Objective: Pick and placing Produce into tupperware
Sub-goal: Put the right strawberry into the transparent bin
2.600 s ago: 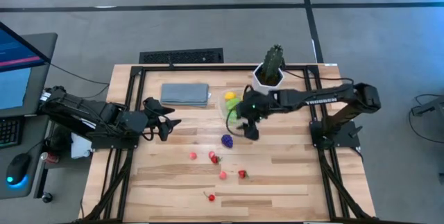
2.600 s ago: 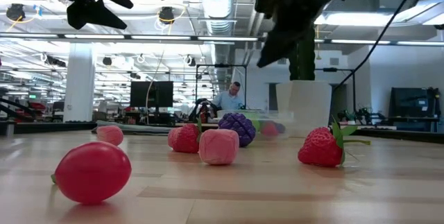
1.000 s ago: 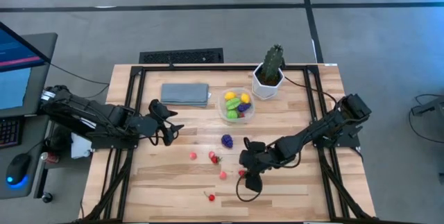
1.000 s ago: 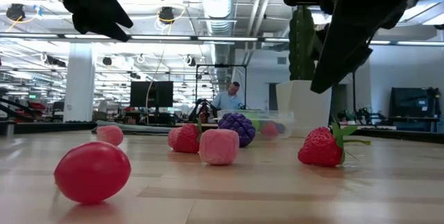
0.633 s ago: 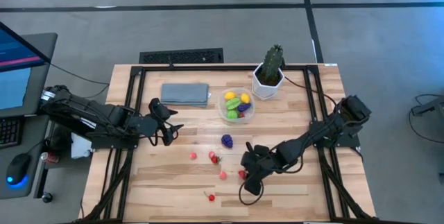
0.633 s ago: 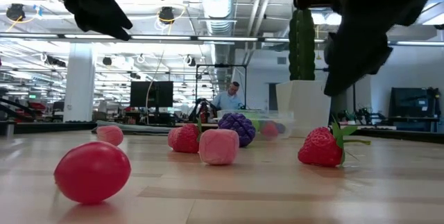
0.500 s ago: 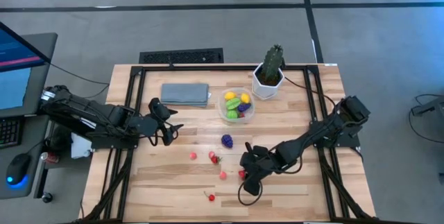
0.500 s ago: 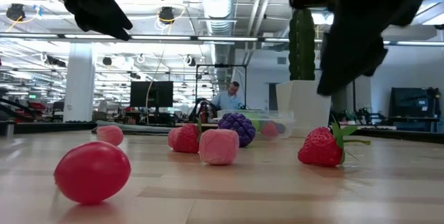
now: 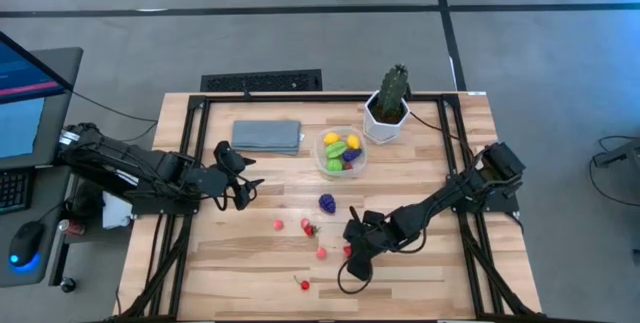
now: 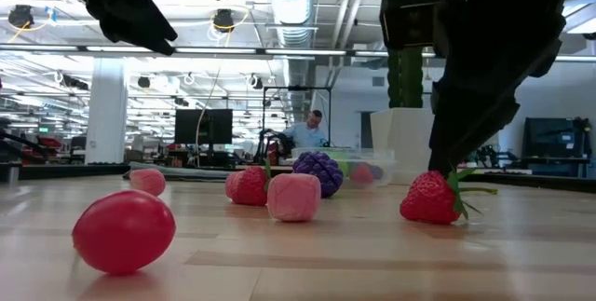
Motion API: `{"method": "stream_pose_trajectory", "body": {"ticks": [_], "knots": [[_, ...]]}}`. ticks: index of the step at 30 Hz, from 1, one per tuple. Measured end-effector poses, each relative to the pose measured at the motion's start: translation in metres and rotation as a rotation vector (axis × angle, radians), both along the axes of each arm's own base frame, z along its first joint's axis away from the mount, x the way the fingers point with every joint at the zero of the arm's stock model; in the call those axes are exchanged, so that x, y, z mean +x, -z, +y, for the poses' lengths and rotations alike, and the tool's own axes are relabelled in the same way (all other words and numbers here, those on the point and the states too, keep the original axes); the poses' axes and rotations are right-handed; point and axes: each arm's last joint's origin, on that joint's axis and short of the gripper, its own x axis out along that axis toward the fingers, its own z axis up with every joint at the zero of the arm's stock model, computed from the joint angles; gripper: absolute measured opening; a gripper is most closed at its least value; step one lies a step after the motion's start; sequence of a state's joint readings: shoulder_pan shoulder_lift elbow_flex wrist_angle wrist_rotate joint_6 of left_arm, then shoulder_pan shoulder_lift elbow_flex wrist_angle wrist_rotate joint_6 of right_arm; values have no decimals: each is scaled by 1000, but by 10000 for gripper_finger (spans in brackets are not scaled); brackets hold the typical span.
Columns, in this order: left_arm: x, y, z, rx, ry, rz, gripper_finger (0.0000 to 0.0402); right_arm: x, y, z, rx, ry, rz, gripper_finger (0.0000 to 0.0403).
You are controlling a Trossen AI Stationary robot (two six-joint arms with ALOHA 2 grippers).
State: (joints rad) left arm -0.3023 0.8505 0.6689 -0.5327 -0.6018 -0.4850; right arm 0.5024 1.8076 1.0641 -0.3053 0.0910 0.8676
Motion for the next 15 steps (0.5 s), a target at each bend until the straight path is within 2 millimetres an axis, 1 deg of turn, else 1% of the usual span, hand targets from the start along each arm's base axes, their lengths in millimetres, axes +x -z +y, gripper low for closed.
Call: {"method": "stream_pose_trajectory", "body": {"ticks": [5, 15], "knots": [[0, 0, 0, -2, -1, -1, 281, 1, 0, -2, -7, 0, 2, 249], [0, 0, 0, -5, -4, -2, 281, 5, 0, -11, -25, -25, -3, 251]]}}
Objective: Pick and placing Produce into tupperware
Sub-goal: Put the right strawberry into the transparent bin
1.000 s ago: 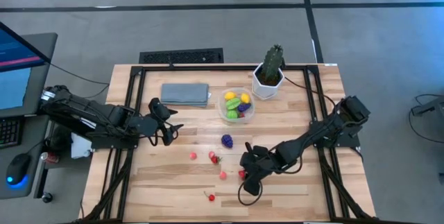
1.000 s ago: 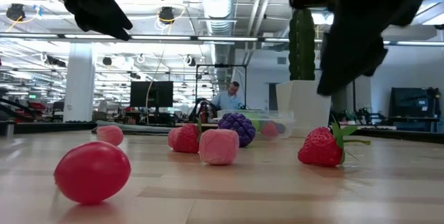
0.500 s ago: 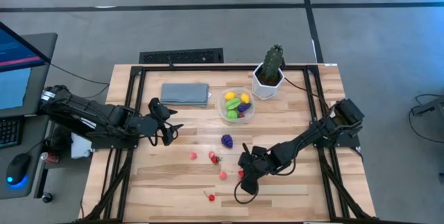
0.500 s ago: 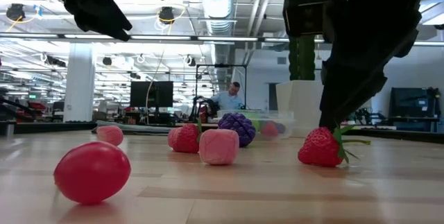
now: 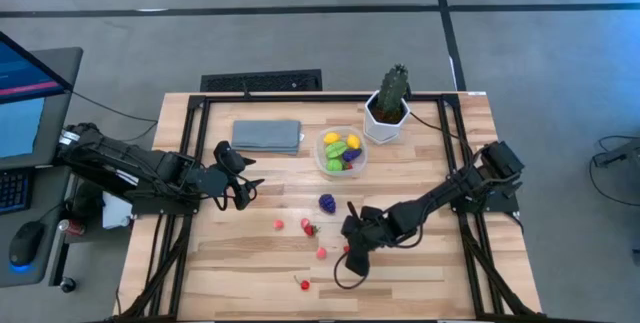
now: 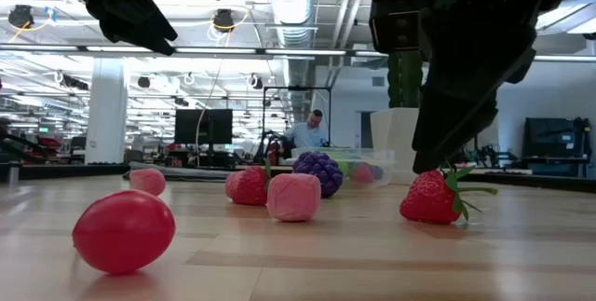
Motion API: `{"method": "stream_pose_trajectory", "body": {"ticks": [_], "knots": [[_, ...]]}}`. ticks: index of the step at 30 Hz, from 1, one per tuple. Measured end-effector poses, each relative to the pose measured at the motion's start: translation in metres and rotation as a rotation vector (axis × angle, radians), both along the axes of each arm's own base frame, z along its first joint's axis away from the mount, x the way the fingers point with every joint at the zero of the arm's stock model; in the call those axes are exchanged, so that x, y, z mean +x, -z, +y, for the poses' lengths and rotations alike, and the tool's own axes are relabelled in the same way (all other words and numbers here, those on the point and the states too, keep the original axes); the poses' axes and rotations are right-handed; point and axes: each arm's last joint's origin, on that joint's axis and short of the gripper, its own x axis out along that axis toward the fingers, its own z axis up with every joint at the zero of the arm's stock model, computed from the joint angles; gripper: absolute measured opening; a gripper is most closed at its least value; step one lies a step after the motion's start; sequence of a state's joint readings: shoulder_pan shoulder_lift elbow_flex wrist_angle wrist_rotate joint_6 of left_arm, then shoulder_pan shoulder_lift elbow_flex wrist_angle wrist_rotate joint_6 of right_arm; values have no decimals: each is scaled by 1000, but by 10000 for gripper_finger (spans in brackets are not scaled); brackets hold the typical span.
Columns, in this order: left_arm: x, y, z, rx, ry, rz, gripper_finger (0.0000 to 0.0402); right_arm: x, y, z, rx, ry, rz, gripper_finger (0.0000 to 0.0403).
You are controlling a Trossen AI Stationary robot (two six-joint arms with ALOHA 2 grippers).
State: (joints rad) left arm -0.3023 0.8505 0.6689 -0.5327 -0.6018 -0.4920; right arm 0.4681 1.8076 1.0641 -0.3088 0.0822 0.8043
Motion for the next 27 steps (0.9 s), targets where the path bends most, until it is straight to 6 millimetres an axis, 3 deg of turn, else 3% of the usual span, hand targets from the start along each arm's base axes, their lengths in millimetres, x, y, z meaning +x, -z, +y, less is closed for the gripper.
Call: {"method": "stream_pose_trajectory", "body": {"ticks": [27], "knots": [[-1, 1, 0, 2, 0, 10, 281, 5, 19, 0, 11, -75, 50, 251]]}}
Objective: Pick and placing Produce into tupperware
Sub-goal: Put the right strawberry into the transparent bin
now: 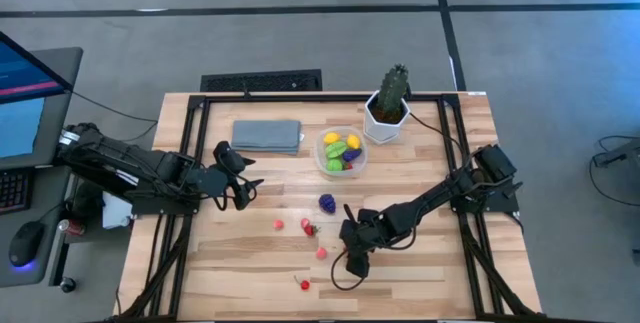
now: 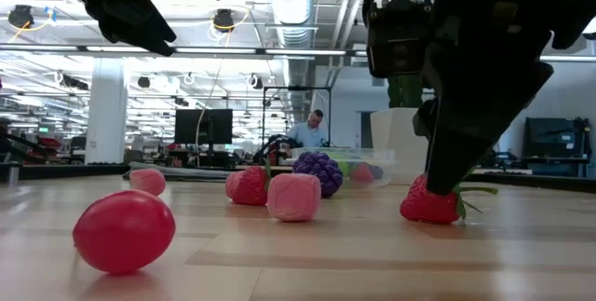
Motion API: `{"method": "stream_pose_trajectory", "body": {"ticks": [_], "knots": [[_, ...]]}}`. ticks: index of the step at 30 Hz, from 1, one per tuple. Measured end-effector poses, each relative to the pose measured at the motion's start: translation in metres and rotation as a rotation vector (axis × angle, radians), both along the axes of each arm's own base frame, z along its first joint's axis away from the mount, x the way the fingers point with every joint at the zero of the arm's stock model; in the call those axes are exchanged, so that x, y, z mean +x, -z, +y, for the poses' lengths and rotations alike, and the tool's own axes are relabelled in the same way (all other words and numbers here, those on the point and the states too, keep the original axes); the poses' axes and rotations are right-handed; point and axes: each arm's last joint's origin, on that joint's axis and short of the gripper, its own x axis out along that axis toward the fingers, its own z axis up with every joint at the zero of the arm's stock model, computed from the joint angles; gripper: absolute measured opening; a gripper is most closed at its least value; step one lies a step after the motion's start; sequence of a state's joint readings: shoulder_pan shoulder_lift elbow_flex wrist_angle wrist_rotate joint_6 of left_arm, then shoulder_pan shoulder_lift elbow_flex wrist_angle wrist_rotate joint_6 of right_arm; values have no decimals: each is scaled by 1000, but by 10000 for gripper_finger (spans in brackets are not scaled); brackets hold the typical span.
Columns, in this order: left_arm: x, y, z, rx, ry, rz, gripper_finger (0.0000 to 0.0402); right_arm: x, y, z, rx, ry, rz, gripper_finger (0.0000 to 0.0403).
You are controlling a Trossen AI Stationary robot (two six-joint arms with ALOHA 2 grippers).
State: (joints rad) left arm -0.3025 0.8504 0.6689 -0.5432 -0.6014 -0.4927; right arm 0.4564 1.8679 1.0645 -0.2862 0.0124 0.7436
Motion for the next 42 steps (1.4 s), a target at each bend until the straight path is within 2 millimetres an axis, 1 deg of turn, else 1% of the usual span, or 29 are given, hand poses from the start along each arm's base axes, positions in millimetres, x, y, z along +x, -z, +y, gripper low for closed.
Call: {"method": "stream_pose_trajectory", "body": {"ticks": [5, 26, 29, 38, 42], "knots": [[0, 0, 0, 0, 0, 0, 281, 1, 5, 0, -8, -10, 10, 251], [0, 0, 0, 0, 0, 0, 281, 2, 5, -2, 0, -8, 14, 249], [0, 0, 0, 0, 0, -1, 281, 2, 6, -2, -1, -7, 15, 240], [0, 0, 0, -2, -1, -2, 281, 1, 6, -2, -5, -5, 19, 192], [0, 0, 0, -6, -5, -4, 281, 2, 6, -2, -4, -5, 19, 182]]}}
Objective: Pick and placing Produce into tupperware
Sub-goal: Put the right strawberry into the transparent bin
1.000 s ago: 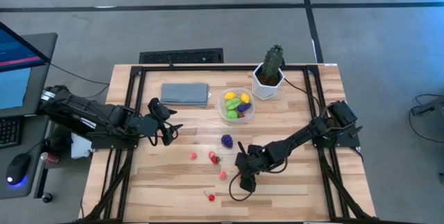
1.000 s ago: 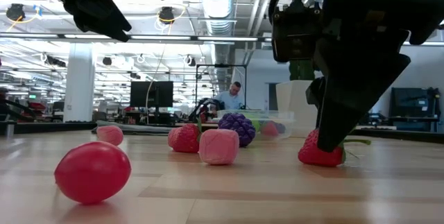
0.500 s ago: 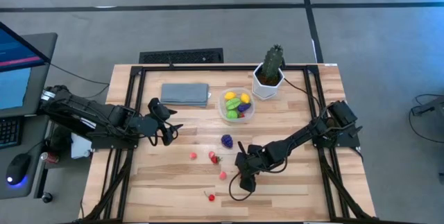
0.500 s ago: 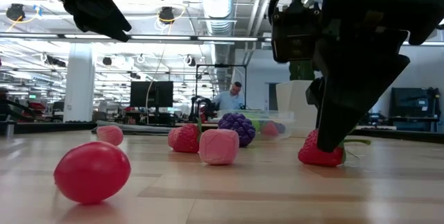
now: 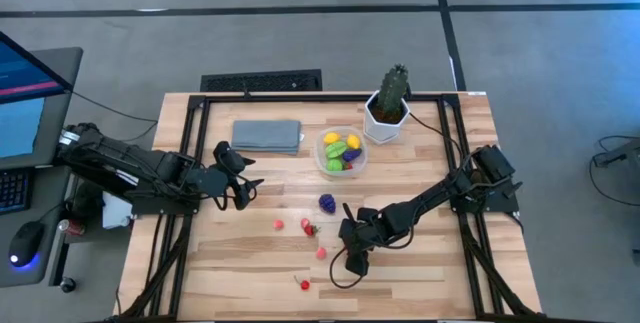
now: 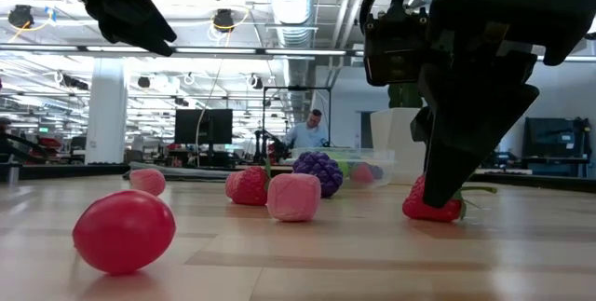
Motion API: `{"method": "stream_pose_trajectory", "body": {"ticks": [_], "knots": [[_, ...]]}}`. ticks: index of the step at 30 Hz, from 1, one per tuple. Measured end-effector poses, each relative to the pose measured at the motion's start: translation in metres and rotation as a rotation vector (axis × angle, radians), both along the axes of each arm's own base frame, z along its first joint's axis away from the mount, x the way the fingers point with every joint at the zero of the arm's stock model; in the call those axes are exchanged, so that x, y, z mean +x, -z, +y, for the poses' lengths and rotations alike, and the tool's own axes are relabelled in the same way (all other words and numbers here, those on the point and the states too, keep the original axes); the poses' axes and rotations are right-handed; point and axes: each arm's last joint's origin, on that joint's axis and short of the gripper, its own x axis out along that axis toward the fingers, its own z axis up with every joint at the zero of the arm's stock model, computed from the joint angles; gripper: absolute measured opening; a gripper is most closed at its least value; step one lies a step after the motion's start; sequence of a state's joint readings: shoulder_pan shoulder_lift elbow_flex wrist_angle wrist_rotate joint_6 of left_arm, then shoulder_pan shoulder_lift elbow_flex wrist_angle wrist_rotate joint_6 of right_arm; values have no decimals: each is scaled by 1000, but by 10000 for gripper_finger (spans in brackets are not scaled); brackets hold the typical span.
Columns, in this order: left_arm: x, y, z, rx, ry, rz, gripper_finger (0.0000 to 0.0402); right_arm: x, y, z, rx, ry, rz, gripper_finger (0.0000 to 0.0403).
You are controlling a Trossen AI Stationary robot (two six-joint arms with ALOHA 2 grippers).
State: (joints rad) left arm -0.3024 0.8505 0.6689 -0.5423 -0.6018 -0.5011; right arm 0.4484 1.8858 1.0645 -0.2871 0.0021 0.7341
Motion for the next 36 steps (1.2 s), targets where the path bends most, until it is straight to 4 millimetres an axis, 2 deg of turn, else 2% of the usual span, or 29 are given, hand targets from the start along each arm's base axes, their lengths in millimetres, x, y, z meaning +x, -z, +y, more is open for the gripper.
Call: {"method": "stream_pose_trajectory", "body": {"ticks": [9, 17, 26, 36], "knots": [[0, 0, 0, -1, 0, -1, 281, 0, 0, 0, 2, 0, -2, 198], [0, 0, 0, -1, 0, -2, 281, 0, 0, 0, 3, -1, -3, 185], [0, 0, 0, -1, 0, -2, 281, 0, 0, 0, 9, 3, -2, 197], [0, 0, 0, -1, 0, -2, 281, 0, 0, 0, 9, 4, -1, 187]]}}
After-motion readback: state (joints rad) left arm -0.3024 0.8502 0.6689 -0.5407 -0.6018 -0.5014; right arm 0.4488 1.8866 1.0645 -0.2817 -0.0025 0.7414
